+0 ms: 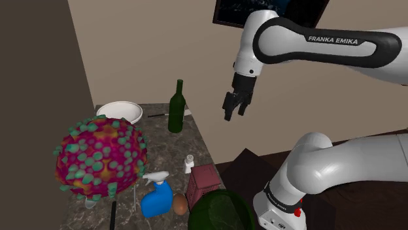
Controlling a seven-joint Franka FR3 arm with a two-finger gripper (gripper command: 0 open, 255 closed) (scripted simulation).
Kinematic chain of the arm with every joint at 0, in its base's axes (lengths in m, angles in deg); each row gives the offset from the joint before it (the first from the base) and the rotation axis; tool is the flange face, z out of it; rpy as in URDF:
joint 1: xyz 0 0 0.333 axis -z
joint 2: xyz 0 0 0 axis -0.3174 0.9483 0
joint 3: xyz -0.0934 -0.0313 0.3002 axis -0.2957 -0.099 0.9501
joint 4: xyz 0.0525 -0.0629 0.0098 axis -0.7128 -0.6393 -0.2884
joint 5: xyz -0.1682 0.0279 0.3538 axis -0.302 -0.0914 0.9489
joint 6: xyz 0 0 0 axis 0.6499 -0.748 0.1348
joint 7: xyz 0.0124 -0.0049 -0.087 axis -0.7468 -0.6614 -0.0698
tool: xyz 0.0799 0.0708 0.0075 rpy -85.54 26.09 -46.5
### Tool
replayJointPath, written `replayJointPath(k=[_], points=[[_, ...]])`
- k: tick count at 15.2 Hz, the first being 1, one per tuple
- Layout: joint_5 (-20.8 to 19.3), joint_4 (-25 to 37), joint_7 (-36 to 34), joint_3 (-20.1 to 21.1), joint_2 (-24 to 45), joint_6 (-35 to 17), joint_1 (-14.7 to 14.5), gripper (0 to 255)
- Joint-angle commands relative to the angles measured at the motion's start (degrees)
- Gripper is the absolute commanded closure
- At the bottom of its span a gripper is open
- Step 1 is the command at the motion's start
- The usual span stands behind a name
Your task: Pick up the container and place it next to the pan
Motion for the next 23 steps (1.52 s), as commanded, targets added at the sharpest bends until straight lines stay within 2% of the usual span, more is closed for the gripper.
replayJointPath(k=[1, 7, 13, 19, 23], points=[[1.08, -2.81, -1.76, 1.72, 1.05, -4.41, -0.34, 0], [4.16, -8.45, -6.62, 6.90, 8.22, -18.35, -1.52, 0], [6.22, -10.55, -11.68, 12.06, 20.12, -33.39, -2.20, 0], [4.59, -8.93, -18.42, 16.76, 35.68, -48.15, -1.44, 0], [3.62, -9.10, -19.67, 17.36, 39.89, -52.56, -1.32, 0]])
